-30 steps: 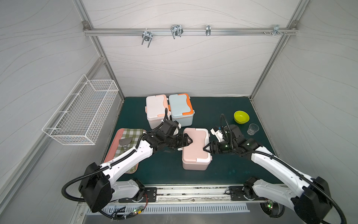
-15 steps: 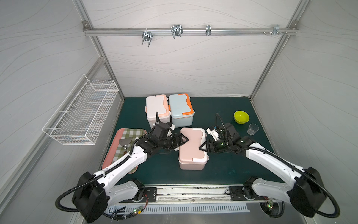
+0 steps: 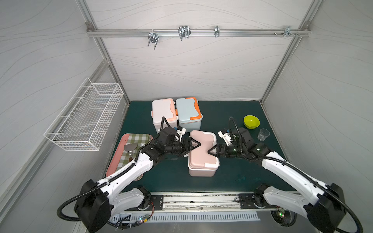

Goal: Open first aid kits and take out gauze
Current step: Open the lid of the first aid kit.

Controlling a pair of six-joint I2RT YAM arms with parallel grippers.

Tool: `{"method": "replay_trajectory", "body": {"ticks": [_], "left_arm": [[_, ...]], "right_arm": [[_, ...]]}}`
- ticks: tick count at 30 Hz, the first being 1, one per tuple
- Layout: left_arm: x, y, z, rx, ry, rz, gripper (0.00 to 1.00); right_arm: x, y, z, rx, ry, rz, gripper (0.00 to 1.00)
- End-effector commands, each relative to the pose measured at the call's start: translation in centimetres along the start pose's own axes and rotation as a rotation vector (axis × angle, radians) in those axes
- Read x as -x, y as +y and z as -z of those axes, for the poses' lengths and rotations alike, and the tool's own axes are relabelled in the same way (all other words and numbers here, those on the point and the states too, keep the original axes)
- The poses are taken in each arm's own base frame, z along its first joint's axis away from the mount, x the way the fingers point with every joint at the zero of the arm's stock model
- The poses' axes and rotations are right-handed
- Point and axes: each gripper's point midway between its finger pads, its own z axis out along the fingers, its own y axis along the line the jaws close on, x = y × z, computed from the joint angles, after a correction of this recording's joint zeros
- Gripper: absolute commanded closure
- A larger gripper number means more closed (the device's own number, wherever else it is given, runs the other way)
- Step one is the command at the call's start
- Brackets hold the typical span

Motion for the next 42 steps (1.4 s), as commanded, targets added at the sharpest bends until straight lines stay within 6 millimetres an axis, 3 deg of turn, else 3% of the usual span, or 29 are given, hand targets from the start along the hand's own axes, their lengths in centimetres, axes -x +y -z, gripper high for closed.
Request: {"method": "replay_trajectory", "body": {"ticks": [1,9,16,23,28,33,37,42], "left_arm": [[0.8,-5.0,1.3,-0.134,-0.016,-0.064,0.17],[1.3,-7.6,1.8,-0.146,-0.027,-0.093,0.17],[0.4,-11.7,0.6,-0.127,-0.001,-0.194,0.17],[-0.1,-14.7,-2.4,-0.093,0.037,-0.284,0.17],[-0.4,-15.1,-5.1,-0.048,0.089,-0.334,0.17],[0.0,-15.3,-6.5,-0.012,0.111,-0.388,0.16],[0.5,-15.9,-5.5,0.021,0.096,-0.441,0.14],[1.1,-15.1,-3.9,0.048,0.054,-0.46,0.1]], "right_arm": [[0.8,1.1,1.0,0.036,-0.051,0.018,0.07],[1.5,0.3,5.0,-0.057,-0.18,0.03,0.04],[1.7,-0.5,9.3,-0.166,-0.339,0.049,0.03],[1.3,-1.3,13.2,-0.226,-0.513,0.027,0.02],[0.8,-1.2,15.3,-0.256,-0.565,0.043,0.01],[0.2,-0.7,16.2,-0.256,-0.563,0.067,0.01],[-0.2,-0.1,16.3,-0.238,-0.539,0.097,0.01],[-0.1,0.3,16.0,-0.239,-0.501,0.123,0.01]]}}
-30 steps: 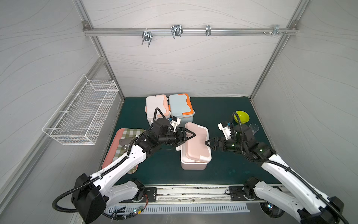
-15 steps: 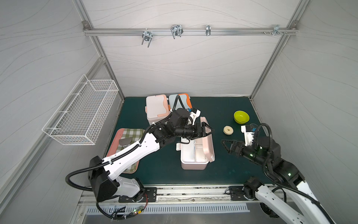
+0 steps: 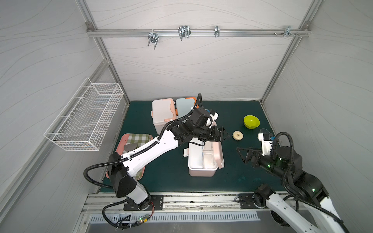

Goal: Open first aid kits and take out gauze
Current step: Open the lid of the first aid kit.

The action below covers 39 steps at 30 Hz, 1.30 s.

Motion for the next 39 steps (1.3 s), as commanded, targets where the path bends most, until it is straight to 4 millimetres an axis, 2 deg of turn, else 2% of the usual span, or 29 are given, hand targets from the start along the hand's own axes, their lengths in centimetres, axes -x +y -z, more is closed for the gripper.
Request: {"method": "replay_trajectory", "body": {"ticks": [1,5,12,15,17,21,25,29,34,39], "left_arm": [[1.2,-0.8,2.4,-0.008,-0.07,-0.059,0.1],[1.6,-1.6,2.2,-0.06,-0.071,-0.05,0.09],[1.9,-4.6,-0.9,-0.159,-0.005,-0.054,0.09],[1.8,-4.6,-1.7,-0.135,0.031,-0.08,0.09],[1.9,-4.0,-1.6,-0.098,0.024,-0.093,0.08],[1.6,-2.8,-0.2,-0.035,0.004,-0.118,0.06],[1.4,-2.5,2.0,-0.007,-0.029,-0.145,0.02],[1.1,-1.7,3.3,0.018,-0.043,-0.147,0.01],[1.1,0.0,5.6,0.031,-0.098,-0.112,0.01],[0.9,2.7,7.6,0.083,-0.148,-0.059,0.01]], "right_arm": [[-0.1,0.4,0.1,0.006,0.035,0.032,0.02],[0.1,0.9,-0.5,0.018,0.059,0.046,0.02],[1.2,1.0,-0.1,-0.012,0.051,0.063,0.02],[1.9,0.9,0.4,-0.042,0.039,0.073,0.02],[2.1,0.9,0.8,-0.047,0.034,0.076,0.02],[1.9,0.9,1.1,-0.043,0.034,0.071,0.02],[1.8,1.3,1.3,-0.021,0.038,0.07,0.03],[1.6,1.9,1.2,0.011,0.055,0.077,0.03],[1.6,2.6,1.1,0.041,0.072,0.086,0.03],[1.0,3.5,0.6,0.096,0.113,0.087,0.04]]}}
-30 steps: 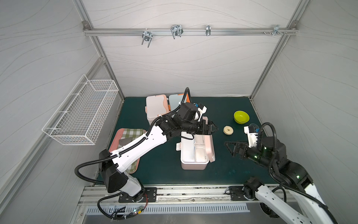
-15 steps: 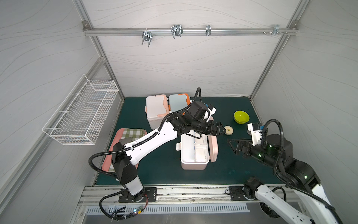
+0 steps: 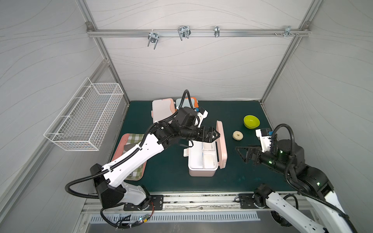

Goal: Open first aid kits and take out gauze
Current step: Open the lid of the first aid kit.

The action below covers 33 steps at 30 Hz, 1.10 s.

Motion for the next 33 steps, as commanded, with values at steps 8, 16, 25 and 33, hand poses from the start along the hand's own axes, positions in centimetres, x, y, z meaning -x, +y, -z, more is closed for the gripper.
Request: {"method": "replay_trajectory", "body": {"ticks": [8,16,25,33], "left_arm": [[-2.6,10.3,3.3,0.345,-0.121,0.088,0.01],[-6.5,16.3,1.9,0.531,-0.05,0.158,0.04],[-8.6,19.0,-0.7,0.585,0.036,0.186,0.05],[-9.8,20.4,-1.8,0.609,0.067,0.201,0.05]], "right_arm": [[-0.1,3.5,-2.1,0.133,0.133,0.067,0.06],[-1.3,4.0,-6.1,-0.005,0.265,0.191,0.04],[-0.2,-3.7,-3.8,-0.493,0.211,0.126,0.01],[-1.1,-8.8,0.8,-0.77,0.177,-0.001,0.01]]}}
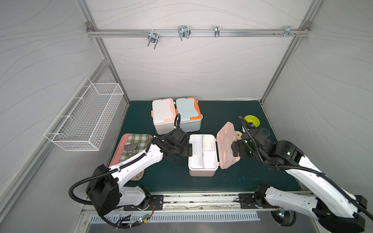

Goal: Open first aid kits and take out gauze
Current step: Open the lid of the first aid kit.

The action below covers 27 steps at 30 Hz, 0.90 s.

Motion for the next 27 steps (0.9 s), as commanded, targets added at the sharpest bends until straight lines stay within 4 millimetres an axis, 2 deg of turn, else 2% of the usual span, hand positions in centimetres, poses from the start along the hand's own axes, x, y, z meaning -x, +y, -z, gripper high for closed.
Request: {"method": "replay_trajectory", "body": {"ticks": [1,4,7,12,17,20,27], "left_arm": [[0.6,0.0,-0.5,-0.001,-0.027,0.016,0.05],[0.4,-0.2,-0.5,-0.023,-0.031,0.025,0.05],[0.5,-1.2,0.3,-0.085,-0.036,0.027,0.05],[1.0,-2.1,3.3,-0.159,-0.083,0.025,0.05],[1.4,-2.1,6.2,-0.198,-0.148,0.028,0.05],[1.5,-1.9,7.4,-0.206,-0.175,0.026,0.05],[0.4,-1.1,9.4,-0.27,-0.234,0.054,0.05]], "right_arm": [[-1.2,-4.8,0.6,-0.186,0.018,-0.093,0.01],[-2.2,-6.6,0.1,-0.209,0.061,-0.184,0.01],[-2.2,-6.8,0.2,-0.139,0.078,-0.261,0.01],[0.2,-3.9,2.8,0.107,-0.026,-0.252,0.01],[2.1,-1.1,5.1,0.297,-0.11,-0.198,0.01],[2.5,0.4,5.3,0.368,-0.096,-0.163,0.01],[3.0,4.7,4.0,0.564,-0.048,-0.088,0.02]]}}
